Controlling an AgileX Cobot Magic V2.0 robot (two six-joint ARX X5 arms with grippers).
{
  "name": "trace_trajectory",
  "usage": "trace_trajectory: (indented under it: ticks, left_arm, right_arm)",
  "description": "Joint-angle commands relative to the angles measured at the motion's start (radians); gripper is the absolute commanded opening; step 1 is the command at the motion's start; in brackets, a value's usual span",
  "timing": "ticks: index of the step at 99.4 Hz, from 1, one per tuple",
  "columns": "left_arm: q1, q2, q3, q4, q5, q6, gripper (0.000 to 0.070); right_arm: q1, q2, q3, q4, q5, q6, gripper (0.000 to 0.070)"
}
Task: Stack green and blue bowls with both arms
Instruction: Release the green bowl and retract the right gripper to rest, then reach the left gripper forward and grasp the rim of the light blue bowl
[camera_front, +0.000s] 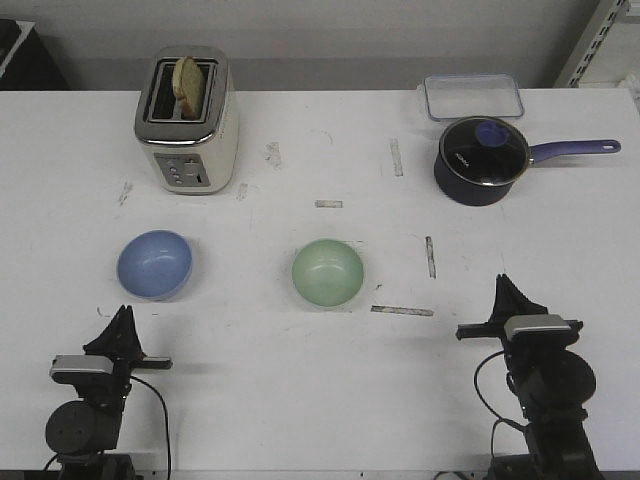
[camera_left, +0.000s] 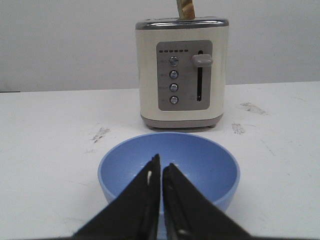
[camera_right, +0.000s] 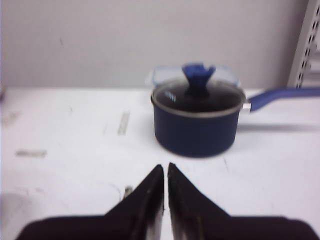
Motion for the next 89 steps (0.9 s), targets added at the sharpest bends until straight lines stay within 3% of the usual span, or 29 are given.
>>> trace_trajectory:
  ticks: [1, 62, 78, 89]
  left_arm:
    - [0.0, -0.002, -0.022, 0.016, -0.003, 0.007, 0.0001]
    - [0.0, -0.002, -0.022, 0.024, -0.003, 0.006, 0.0001]
    - [0.0, -0.002, -0.003, 0.039, 0.006, -0.106, 0.0001]
    - [0.0, 0.003, 0.049, 0.016, 0.005, -0.095, 0.0001]
  right_arm:
    - [0.002, -0.025, 0.007, 0.006, 0.003, 0.01, 0.0]
    - [0.002, -0.181, 0.007, 0.007, 0.002, 0.01, 0.0]
    - [0.002, -0.181, 0.007, 0.007, 0.002, 0.01, 0.0]
    - [0.002, -0.181, 0.007, 0.006, 0.002, 0.01, 0.0]
